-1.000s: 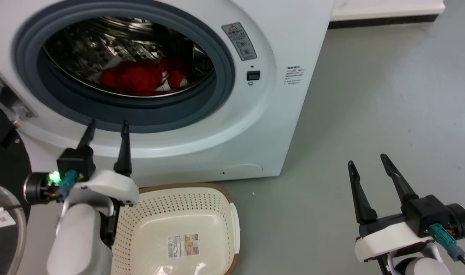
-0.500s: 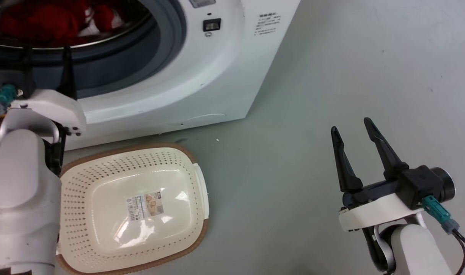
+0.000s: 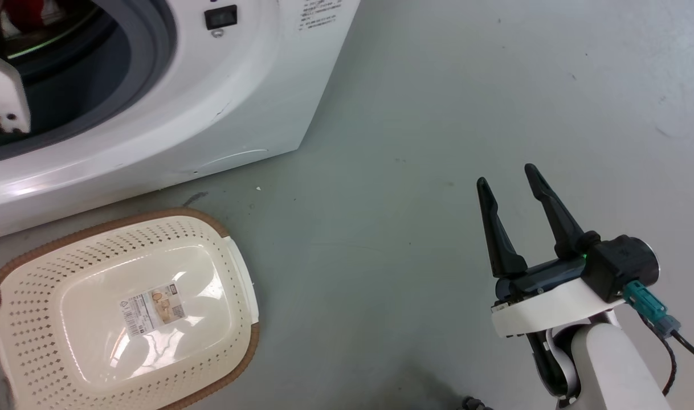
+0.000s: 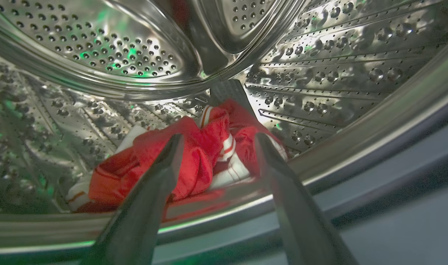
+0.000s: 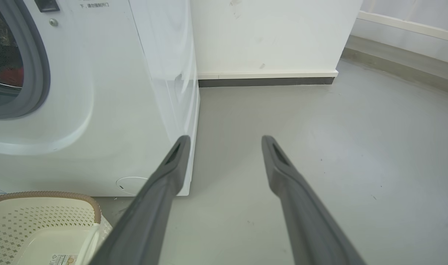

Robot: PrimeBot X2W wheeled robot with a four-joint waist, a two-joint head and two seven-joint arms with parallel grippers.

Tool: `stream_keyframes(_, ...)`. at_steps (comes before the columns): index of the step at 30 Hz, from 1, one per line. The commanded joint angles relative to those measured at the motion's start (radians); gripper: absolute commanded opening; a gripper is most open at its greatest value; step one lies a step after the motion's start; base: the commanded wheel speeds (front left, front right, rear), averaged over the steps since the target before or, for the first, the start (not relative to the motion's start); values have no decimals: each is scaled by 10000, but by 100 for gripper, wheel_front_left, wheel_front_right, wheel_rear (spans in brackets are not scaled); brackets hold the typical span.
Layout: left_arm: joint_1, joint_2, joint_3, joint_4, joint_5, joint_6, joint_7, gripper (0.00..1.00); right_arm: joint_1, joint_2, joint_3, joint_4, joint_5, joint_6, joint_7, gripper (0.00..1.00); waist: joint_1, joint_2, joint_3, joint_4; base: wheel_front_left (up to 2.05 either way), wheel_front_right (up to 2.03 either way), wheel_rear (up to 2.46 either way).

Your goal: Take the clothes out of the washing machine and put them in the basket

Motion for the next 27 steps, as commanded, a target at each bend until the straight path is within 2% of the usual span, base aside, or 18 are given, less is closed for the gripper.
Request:
stream_keyframes(1, -279, 186, -14, 65, 59, -20, 84, 100, -102, 32, 65, -46, 55, -7, -21, 100, -1, 0, 122, -164, 0, 0, 0)
stream_keyframes(16, -2984, 2123, -1017, 653, 885, -317, 2093, 100, -215, 31, 682, -524, 629, -7, -22, 100, -1, 0, 1276, -972, 0, 0, 0)
stream_keyframes(27, -3587, 2986, -1841, 804, 721, -425, 4351, 100, -257, 29, 1022, -734, 871, -7, -23, 100, -1, 0, 1665, -1199, 0, 0, 0)
